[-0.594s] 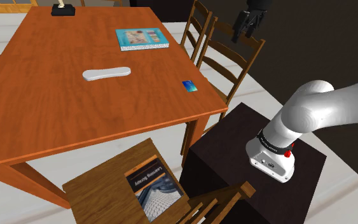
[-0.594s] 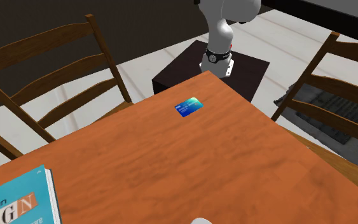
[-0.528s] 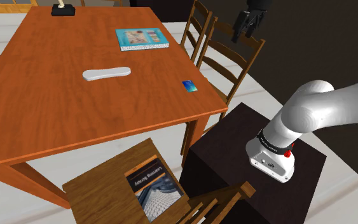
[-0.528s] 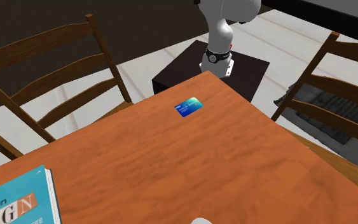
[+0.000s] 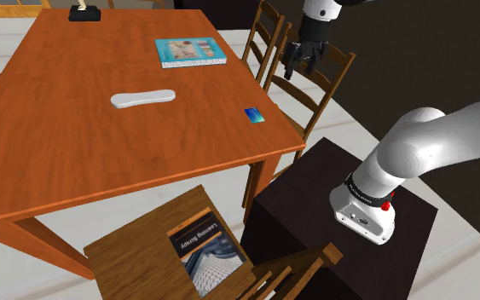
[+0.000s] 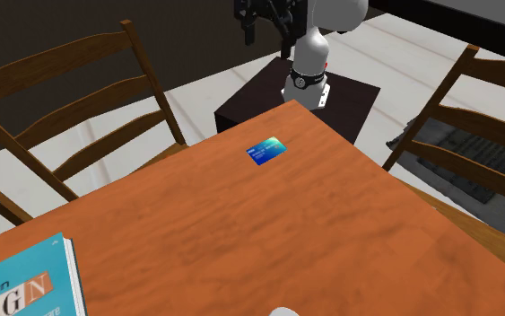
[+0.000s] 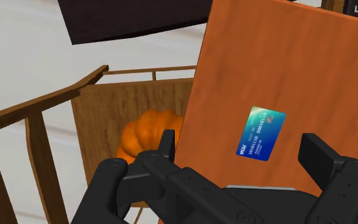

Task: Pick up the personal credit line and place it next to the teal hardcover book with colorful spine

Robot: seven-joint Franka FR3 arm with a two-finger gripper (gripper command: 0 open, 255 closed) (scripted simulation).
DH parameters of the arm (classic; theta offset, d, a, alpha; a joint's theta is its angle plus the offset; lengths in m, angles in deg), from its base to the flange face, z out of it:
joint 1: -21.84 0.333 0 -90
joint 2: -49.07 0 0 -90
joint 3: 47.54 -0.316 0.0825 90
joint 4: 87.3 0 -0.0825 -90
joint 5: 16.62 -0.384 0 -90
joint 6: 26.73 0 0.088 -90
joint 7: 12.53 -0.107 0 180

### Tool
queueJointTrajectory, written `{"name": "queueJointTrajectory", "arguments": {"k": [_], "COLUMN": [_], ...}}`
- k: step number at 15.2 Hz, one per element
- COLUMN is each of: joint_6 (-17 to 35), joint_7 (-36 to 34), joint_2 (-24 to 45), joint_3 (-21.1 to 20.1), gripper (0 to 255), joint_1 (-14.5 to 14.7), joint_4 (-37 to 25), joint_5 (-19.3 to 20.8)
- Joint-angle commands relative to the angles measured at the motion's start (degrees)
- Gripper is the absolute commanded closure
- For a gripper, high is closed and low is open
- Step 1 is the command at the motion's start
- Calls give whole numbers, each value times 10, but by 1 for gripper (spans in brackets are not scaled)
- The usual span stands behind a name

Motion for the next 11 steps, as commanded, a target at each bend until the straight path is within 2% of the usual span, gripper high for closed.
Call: {"name": "queueJointTrajectory", "arguments": {"k": [1,11], "joint_6": [28,159], "joint_7": [-31,-164], "joint_2": [34,237], "joint_3": [-14,-71], "gripper": [0,0], "joint_1": [1,9], "joint_4": [6,-11], "joint_5": [-13,-67]}}
